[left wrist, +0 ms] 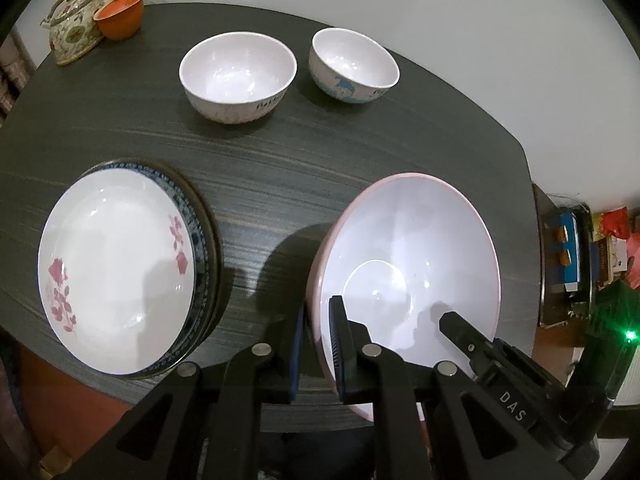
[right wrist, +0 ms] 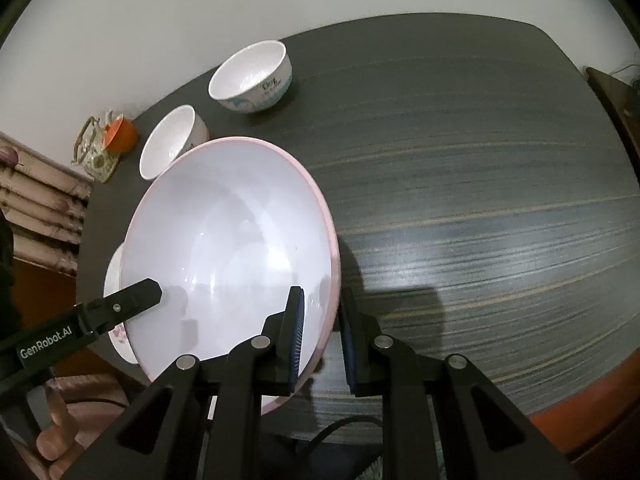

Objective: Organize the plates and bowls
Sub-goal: 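Lift and carry the pink bowl beside the plate stack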

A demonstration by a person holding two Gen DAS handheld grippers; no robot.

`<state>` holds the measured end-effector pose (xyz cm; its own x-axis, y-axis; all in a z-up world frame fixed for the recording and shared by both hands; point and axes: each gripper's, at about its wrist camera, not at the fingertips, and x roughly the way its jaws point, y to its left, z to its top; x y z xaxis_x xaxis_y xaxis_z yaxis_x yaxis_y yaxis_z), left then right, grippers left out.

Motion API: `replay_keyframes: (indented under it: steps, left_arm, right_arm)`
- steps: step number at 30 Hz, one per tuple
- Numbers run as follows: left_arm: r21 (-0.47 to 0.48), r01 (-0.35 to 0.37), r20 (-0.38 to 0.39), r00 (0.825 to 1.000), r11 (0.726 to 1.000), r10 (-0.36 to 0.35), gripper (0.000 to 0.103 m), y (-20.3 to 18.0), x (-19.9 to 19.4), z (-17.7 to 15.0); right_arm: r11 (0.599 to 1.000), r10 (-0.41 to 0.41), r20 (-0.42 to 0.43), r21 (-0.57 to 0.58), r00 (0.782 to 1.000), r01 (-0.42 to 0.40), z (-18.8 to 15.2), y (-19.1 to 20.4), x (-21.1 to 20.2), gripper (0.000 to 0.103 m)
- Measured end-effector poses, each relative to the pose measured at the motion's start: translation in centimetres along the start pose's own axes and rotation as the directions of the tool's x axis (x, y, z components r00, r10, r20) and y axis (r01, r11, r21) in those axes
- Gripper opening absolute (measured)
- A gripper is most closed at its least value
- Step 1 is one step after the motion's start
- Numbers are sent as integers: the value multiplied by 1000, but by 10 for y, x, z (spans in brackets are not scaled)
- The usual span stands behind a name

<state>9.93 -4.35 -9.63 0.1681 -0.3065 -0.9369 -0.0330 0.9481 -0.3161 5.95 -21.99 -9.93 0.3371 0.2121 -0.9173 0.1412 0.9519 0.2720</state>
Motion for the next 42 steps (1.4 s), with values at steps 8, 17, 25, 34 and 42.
replay_keyframes:
  steps: [8, 17, 25, 34, 42]
  left_arm:
    - [-10, -26, -2, 1000, 1000, 26, 12, -1, 12, 0]
    - [-16, -39, -16, 999, 999, 39, 12, 3, 24, -4]
    - [-19, -50, -19, 999, 999, 49, 12, 4, 29, -2]
    - [-20, -56, -27, 998, 998, 55, 12, 2, 37, -1]
    - [-23, -59, -33, 998, 998, 58, 12, 0, 40, -2]
  right_arm:
    - [1000, -4, -41, 1, 999, 4, -16, 0, 13, 18]
    - [1000, -13, -36, -9, 999, 13, -19, 1, 17, 18]
    - [1000, -13, -54, 1, 998, 13, -20, 0, 22, 18]
    - [1000, -14, -65, 0, 998, 14, -21, 1, 27, 18]
    - [1000, -21, -69, 2, 997, 21, -21, 0, 30, 18]
